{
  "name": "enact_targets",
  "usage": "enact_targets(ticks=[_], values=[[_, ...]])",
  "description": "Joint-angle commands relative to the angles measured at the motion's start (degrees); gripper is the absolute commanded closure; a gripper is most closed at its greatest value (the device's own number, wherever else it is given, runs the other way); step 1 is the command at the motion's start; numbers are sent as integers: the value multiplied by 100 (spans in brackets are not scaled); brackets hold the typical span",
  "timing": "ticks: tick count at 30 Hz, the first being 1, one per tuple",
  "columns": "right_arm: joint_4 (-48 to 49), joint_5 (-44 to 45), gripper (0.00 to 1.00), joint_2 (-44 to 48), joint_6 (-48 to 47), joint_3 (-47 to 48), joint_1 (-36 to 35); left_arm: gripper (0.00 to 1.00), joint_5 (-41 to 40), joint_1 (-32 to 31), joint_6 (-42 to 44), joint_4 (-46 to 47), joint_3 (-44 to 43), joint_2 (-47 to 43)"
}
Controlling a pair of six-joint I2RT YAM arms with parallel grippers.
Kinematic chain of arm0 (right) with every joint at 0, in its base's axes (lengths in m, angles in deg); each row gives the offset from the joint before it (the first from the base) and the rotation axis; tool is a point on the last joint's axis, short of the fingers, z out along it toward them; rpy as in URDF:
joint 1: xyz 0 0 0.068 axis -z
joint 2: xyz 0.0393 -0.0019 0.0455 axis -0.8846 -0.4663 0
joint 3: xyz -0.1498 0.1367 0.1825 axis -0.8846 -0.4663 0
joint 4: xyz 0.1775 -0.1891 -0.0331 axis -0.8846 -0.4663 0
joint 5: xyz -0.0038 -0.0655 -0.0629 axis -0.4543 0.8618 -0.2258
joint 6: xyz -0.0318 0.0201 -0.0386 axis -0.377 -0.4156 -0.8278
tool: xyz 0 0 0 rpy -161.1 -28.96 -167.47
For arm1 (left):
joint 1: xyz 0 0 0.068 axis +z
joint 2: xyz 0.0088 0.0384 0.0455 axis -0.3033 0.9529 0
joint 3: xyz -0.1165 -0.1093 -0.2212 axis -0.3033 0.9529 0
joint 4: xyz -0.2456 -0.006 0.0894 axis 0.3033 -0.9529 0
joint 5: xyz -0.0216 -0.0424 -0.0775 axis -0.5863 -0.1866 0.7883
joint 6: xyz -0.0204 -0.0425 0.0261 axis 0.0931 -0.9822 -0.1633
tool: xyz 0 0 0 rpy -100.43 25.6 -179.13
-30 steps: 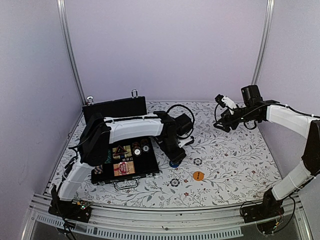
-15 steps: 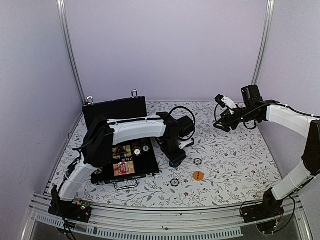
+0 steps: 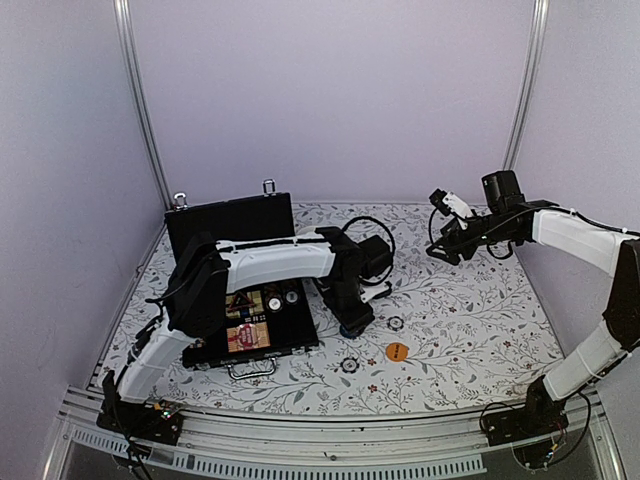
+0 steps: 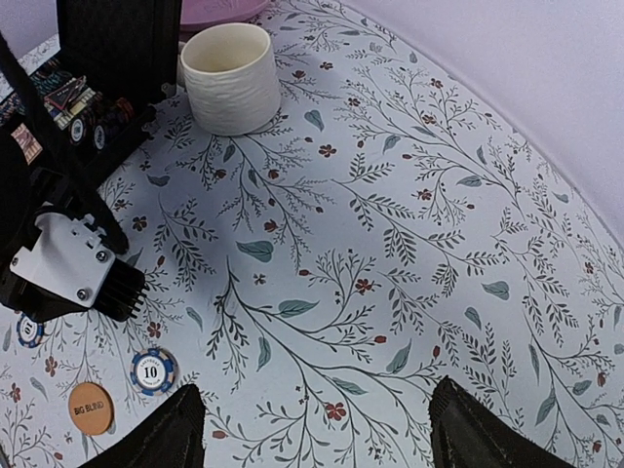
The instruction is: Pack up texas hold em set
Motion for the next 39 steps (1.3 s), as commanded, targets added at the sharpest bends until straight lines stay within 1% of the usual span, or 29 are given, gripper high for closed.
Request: enact_targets(ticks=[1, 8, 13, 20, 24, 32, 39], values=[[-73, -131, 23, -112, -31, 26, 16, 36, 239, -123, 73, -133, 30, 53], [-97, -164, 23, -143, -35, 39, 14, 37, 106, -118, 13, -1, 72, -253], [-121, -181, 23, -165, -39, 47, 14, 35, 165, -121, 12, -8, 295, -460], [-139, -192, 23, -171, -47, 55, 14, 32, 445, -148, 6, 53, 412, -440], [-145, -201, 23, -178, -48, 56, 14, 31, 450, -161, 32, 141, 351, -359], [-165, -215, 23, -207, -54, 66, 14, 34, -11, -231, 59, 60, 326, -221], [-224, -256, 23, -279, -75, 101, 3, 38, -78, -235, 3, 45, 317, -129]])
